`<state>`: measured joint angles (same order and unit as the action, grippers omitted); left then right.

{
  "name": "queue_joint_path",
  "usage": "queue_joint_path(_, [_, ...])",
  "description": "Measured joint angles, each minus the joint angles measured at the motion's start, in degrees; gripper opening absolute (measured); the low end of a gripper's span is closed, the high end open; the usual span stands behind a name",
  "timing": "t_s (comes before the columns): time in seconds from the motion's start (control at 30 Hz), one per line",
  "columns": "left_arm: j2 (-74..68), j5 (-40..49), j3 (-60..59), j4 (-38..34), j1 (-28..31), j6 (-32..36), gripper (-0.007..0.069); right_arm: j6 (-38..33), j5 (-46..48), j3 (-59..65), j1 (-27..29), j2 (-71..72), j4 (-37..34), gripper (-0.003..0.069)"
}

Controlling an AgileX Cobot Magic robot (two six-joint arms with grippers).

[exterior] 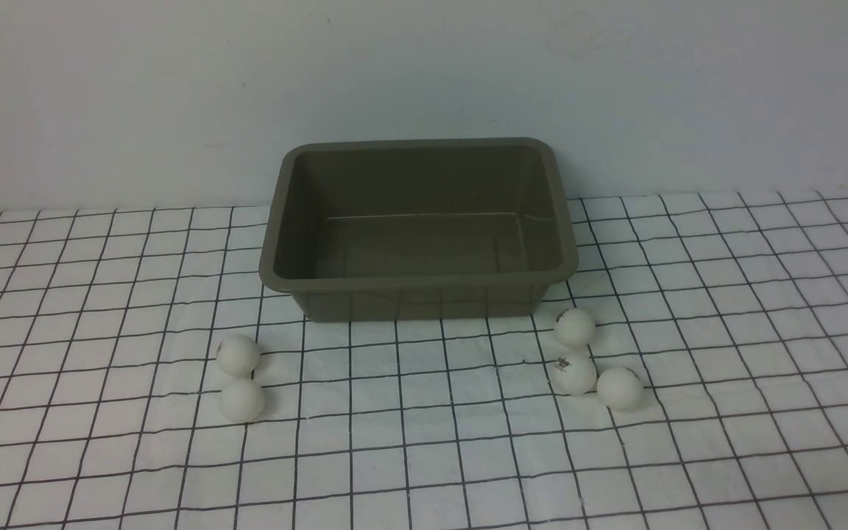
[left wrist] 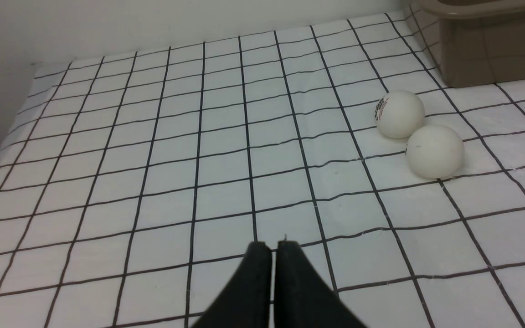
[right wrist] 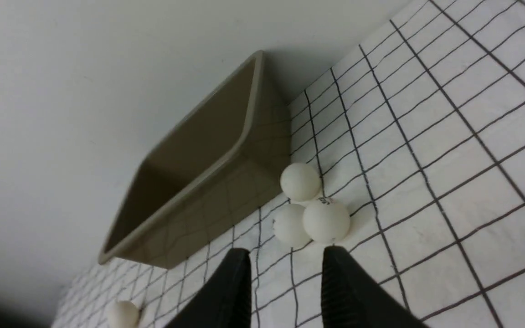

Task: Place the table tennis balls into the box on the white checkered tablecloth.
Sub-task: 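Reach for and grasp a ping pong ball on the table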

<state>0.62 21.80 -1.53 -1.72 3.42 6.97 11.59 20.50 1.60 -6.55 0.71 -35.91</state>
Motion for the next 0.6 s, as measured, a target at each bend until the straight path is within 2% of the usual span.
queue_joint_path(0.13, [0.00,0.00,0.00,0.00,0.00,0.00,-0.0004,0.12,-0.35,0.00,0.00,0.00,-0.79,0.0205])
queue_joint_path(0.33, [0.00,0.00,0.00,0.00,0.00,0.00,-0.0004,0.40,-6.45,0.05,0.00,0.00,-1.76,0.0205])
queue_joint_path(0.47, [0.00,0.00,0.00,0.00,0.00,0.00,-0.0004,0.57,-11.94,0.05,0.00,0.00,-4.04,0.0205])
queue_joint_path(0.6, [0.00,0.00,0.00,0.00,0.00,0.00,-0.0004,0.61,-19.42,0.05,0.00,0.00,-9.68,0.0205])
